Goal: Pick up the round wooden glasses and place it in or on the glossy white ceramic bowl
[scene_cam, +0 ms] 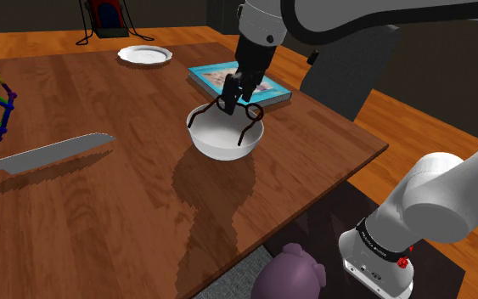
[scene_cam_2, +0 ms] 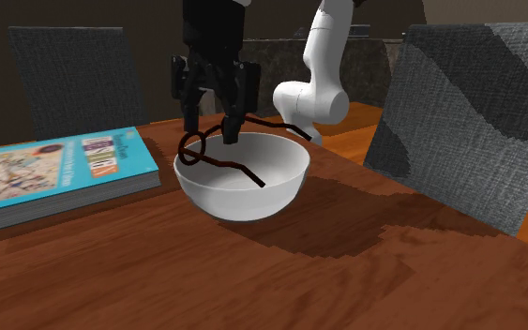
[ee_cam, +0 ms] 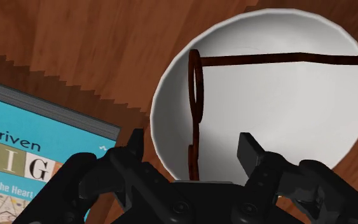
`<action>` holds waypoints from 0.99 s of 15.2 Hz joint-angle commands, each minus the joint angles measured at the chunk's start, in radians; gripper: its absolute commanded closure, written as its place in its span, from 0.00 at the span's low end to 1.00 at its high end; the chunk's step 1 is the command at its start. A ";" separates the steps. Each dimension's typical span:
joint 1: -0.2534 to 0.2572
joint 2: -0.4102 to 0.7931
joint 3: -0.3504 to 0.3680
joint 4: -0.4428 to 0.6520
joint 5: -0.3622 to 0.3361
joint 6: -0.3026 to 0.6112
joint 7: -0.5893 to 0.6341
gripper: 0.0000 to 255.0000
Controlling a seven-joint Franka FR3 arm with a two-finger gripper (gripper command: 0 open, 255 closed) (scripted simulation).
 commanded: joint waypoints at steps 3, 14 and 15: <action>0.000 0.000 0.000 0.000 0.000 0.000 0.000 0.00; -0.001 -0.023 -0.012 0.105 0.001 -0.128 -0.003 0.00; -0.001 -0.023 -0.012 0.105 0.001 -0.128 -0.003 0.00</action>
